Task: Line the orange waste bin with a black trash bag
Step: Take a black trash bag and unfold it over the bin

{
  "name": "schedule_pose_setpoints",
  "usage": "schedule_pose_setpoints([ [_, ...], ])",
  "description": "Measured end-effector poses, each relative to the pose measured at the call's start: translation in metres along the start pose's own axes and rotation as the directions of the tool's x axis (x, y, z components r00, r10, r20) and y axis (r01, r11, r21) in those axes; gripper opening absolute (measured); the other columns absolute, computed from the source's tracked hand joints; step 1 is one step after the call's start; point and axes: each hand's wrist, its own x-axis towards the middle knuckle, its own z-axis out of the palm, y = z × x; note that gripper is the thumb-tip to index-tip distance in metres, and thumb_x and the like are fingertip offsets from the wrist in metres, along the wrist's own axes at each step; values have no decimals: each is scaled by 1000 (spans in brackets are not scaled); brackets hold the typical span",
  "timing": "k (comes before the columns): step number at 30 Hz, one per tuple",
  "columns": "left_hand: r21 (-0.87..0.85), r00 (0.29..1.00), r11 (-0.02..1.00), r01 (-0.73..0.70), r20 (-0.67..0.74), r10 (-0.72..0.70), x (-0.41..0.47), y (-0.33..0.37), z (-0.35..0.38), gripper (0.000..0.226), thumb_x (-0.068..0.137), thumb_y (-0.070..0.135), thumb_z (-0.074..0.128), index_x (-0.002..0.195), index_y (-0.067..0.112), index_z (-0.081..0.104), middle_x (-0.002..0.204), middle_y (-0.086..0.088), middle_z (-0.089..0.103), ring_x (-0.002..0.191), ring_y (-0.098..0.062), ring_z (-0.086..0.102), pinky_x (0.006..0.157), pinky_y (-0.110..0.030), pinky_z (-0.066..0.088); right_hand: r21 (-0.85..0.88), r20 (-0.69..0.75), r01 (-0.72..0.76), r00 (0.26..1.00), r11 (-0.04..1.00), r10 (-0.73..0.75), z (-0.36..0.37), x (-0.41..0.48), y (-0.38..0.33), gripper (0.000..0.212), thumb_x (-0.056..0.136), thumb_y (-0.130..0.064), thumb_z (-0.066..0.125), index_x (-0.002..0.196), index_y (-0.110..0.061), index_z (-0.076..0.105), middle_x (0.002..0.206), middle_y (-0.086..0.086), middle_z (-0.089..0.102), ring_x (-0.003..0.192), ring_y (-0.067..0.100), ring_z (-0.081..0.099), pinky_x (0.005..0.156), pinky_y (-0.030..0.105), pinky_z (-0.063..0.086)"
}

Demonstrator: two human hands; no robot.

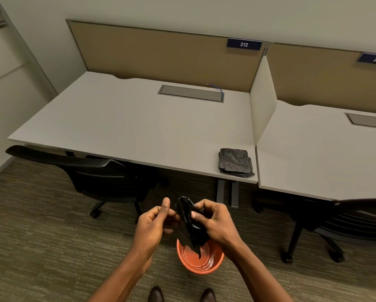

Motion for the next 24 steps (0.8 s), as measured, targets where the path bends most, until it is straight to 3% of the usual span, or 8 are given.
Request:
schedule_pose_setpoints([
  [4,20,994,998,-58,98,55,-6,0,3,53,73,63,84,104,20,83,100,-1,87,94,-13,84,72,-23,65,-38,55,45,998,998,-43,-1,-2,-2,3,95,-20,78,97,-18,78,97,4,80,95,17,78,83,32,63],
  [8,39,991,996,-82,112,77,-5,-5,6,6,94,33,82,100,33,85,101,-2,87,96,-17,85,81,-34,69,-101,49,61,997,993,-56,-2,-2,-1,4,94,-21,79,96,-17,79,94,6,80,92,18,78,82,33,64],
  [12,94,998,994,-58,28,55,-1,-7,-1,6,94,16,84,94,21,85,95,-3,87,92,-19,84,81,-35,67,-119,41,30,999,992,-26,-12,2,-4,10,91,-22,83,95,-15,79,92,9,81,89,22,80,80,35,66],
  [16,197,998,978,-63,41,56,3,-7,-11,20,78,5,95,91,13,81,90,-6,85,87,-19,84,71,-26,66,-250,13,22,1000,968,-20,-32,10,-8,9,85,-19,88,91,-18,81,88,5,82,85,21,79,79,34,65],
  [18,278,995,957,-86,79,67,3,-6,-14,30,71,7,100,92,14,80,90,-13,83,82,-17,82,72,-29,67,-325,9,25,1000,945,-24,-41,15,-11,14,81,-19,91,90,-22,81,85,1,81,78,14,76,76,30,64],
  [21,329,975,933,-147,209,80,3,-4,-18,45,65,18,105,101,16,78,92,-20,81,81,-20,81,78,-39,67,-368,-1,35,999,929,-38,-49,22,-16,22,75,-19,95,89,-26,81,79,-3,77,68,2,67,69,19,58],
  [24,340,950,924,-175,303,69,0,-2,-16,55,60,38,107,104,22,78,97,-10,85,90,-22,84,81,-40,69,-403,0,62,998,913,-68,-51,27,-19,24,74,-20,96,90,-29,80,83,-3,77,70,2,68,69,17,57],
])
